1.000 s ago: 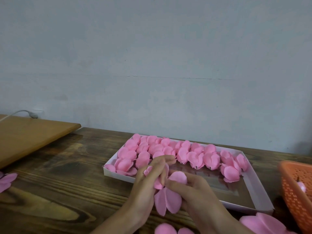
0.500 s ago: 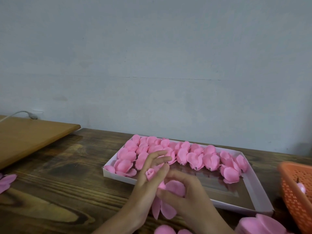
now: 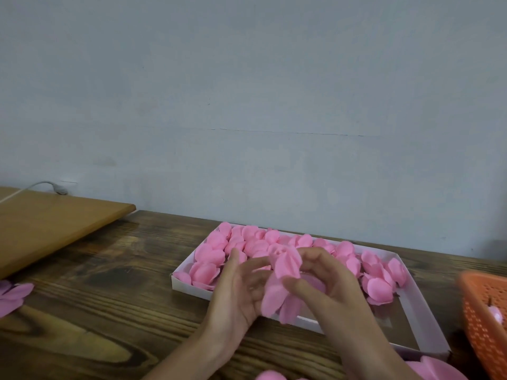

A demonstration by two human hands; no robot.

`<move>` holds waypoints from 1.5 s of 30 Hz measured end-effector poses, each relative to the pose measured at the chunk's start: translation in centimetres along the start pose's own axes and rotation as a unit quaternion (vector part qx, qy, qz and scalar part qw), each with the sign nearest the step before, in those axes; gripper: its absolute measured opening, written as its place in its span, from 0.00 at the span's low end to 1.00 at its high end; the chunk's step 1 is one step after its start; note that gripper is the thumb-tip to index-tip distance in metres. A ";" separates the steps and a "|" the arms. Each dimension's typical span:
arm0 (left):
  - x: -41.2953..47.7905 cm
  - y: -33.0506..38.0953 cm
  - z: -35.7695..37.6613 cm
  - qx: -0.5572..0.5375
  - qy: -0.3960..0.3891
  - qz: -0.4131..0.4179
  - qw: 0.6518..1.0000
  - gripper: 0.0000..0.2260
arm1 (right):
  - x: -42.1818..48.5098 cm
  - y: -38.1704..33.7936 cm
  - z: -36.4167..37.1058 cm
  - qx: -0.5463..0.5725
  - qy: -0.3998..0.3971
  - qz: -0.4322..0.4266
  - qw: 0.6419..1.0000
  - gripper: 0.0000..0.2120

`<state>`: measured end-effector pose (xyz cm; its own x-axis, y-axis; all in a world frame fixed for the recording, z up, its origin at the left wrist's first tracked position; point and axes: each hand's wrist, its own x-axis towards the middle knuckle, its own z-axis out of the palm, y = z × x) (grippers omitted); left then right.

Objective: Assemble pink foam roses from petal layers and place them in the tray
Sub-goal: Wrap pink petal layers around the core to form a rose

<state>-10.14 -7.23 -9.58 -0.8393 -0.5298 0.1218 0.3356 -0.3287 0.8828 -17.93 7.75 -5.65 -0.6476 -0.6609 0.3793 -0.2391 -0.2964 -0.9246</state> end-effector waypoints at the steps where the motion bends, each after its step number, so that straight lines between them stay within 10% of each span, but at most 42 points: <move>1: 0.1 0.1 -0.1 0.003 -0.013 0.004 1.000 0.23 | 0.0 -0.3 -0.1 0.012 0.005 0.002 1.000 0.10; 23: -0.1 -0.2 0.0 0.015 0.033 0.075 0.997 0.11 | -0.6 -1.1 0.4 -0.229 0.003 -0.063 0.971 0.13; 45: 0.0 -0.1 0.1 -0.010 -0.010 0.076 0.997 0.08 | 0.6 -1.6 -1.2 -0.160 -0.087 0.035 0.983 0.07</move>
<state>-10.18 -7.09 -9.58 -0.7865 -0.5588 0.2629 0.4680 -0.2614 0.8442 -18.80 8.69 -3.98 -0.5441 -0.7881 0.2878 -0.4308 -0.0320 -0.9019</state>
